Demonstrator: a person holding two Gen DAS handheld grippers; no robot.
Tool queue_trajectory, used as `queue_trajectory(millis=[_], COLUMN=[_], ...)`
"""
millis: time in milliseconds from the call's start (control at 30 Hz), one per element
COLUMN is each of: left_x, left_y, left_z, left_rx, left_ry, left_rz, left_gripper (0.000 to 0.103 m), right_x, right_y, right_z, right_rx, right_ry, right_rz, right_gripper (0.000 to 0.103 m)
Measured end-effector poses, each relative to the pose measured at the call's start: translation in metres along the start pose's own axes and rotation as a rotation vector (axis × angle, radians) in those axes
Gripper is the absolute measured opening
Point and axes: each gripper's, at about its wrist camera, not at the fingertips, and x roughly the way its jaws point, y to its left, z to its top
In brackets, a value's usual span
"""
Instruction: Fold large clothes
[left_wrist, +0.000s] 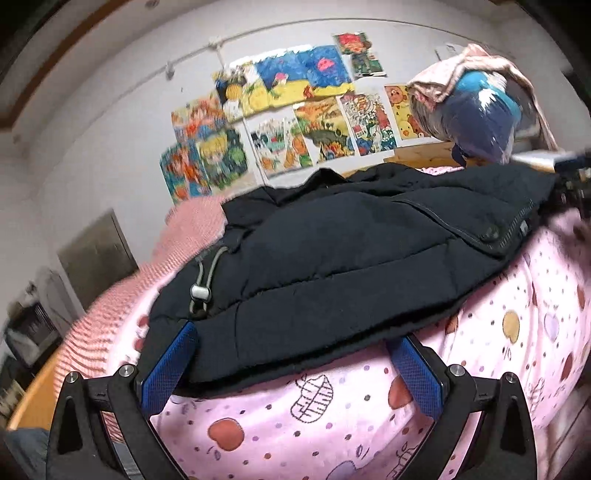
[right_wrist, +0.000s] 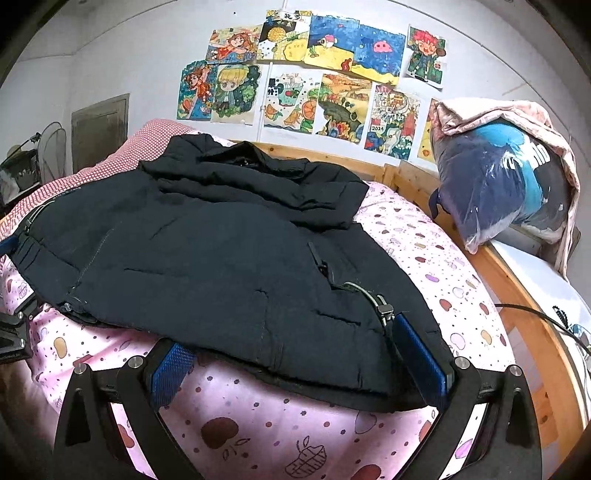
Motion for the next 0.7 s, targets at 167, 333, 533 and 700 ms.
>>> queue_trajectory(millis=[167,333,533,700], left_x=[0.004,0.007,0.007,0.009], left_y=[0.015,0.017,0.013,0.013], left_z=[0.005,0.006,0.005,0.014], left_rx=[-0.079,-0.071,-0.01,0.032], left_ry=[0.019,0.019,-0.008,-0.027], left_rz=[-0.051,-0.055,0.013,0.035], left_gripper=[0.103,0.101,0.092,0.082], right_x=[0.003,0.003,-0.002,0.01], right_y=[-0.002,-0.001,0.002,0.003], right_z=[-0.002,-0.003,-0.004,-0.009], right_rx=[0.023,0.025,0.027,0.018], right_ry=[0.012,0.01,-0.015,0.063], right_rz=[0.02,0.023,0.002,-0.041], right_gripper=[0.099,0.099,0.099,0.099])
